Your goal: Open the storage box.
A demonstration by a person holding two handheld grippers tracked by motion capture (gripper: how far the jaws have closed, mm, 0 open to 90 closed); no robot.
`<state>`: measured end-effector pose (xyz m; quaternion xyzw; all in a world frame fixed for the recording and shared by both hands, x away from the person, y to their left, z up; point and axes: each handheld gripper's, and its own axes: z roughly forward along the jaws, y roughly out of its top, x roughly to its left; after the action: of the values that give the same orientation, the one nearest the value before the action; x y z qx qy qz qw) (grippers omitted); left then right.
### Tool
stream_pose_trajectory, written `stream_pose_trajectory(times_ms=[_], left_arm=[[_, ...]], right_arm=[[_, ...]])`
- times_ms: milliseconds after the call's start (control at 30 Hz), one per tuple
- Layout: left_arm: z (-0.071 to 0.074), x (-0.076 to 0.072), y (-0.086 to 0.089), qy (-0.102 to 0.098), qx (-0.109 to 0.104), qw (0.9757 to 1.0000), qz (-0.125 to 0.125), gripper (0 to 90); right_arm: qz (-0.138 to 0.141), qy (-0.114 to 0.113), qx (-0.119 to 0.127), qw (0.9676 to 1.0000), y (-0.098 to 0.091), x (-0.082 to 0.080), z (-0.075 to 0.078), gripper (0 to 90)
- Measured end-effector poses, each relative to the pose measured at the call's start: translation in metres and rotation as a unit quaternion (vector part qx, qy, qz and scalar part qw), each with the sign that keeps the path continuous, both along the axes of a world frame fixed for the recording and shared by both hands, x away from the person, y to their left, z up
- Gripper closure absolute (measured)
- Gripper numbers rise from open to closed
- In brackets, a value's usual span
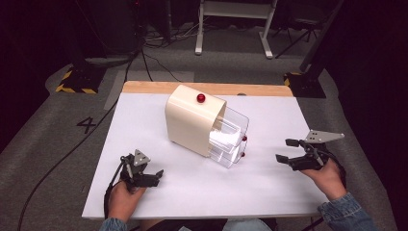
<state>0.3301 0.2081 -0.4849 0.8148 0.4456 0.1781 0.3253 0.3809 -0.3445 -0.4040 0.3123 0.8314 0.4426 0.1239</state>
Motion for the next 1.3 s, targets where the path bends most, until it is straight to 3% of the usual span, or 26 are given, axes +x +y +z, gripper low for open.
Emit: stream_pose_trajectory(times_ms=[400, 633, 700, 767, 867, 1000, 1067, 1100, 1300], left_arm=[[0.0, 0.001, 0.0, 0.003, -0.004, 1.0, -0.001, 12.1], [0.0, 0.001, 0.0, 0.004, -0.004, 1.0, -0.001, 12.1], [0.0, 0.001, 0.0, 0.004, -0.004, 1.0, -0.001, 12.1], [0.0, 0.001, 0.0, 0.004, -0.004, 1.0, -0.001, 12.1], [0.0, 0.001, 0.0, 0.004, -0.004, 1.0, -0.001, 12.1], [0.0, 0.001, 0.0, 0.004, -0.004, 1.0, -0.001, 12.1], [0.0, 0.001, 0.0, 0.005, -0.003, 1.0, -0.001, 12.1], [0.0, 0.001, 0.0, 0.005, -0.003, 1.0, -0.002, 12.1], [0.0, 0.001, 0.0, 0.004, -0.003, 1.0, -0.001, 12.1]], right_arm=[[-0.058, 0.012, -0.029, 0.9978, -0.043, -0.006, -0.025, 13.3], [-0.063, 0.054, -0.026, 0.9962, -0.058, -0.006, -0.051, 13.3], [-0.068, 0.057, -0.026, 0.9957, -0.058, -0.006, -0.057, 13.0], [-0.075, 0.048, -0.043, 0.9951, -0.057, -0.006, -0.065, 9.2], [-0.079, 0.053, -0.052, 0.9941, -0.054, -0.004, -0.074, 2.9], [-0.08, 0.044, -0.067, 0.9937, -0.05, -0.004, -0.077, 1.2], [-0.082, 0.027, -0.098, 0.9914, -0.044, -0.007, -0.078, 0.2], [-0.082, 0.02, -0.102, 0.9912, -0.044, -0.009, -0.078, 0.1], [-0.082, 0.031, -0.097, 0.9914, -0.045, -0.007, -0.078, 0.1]])
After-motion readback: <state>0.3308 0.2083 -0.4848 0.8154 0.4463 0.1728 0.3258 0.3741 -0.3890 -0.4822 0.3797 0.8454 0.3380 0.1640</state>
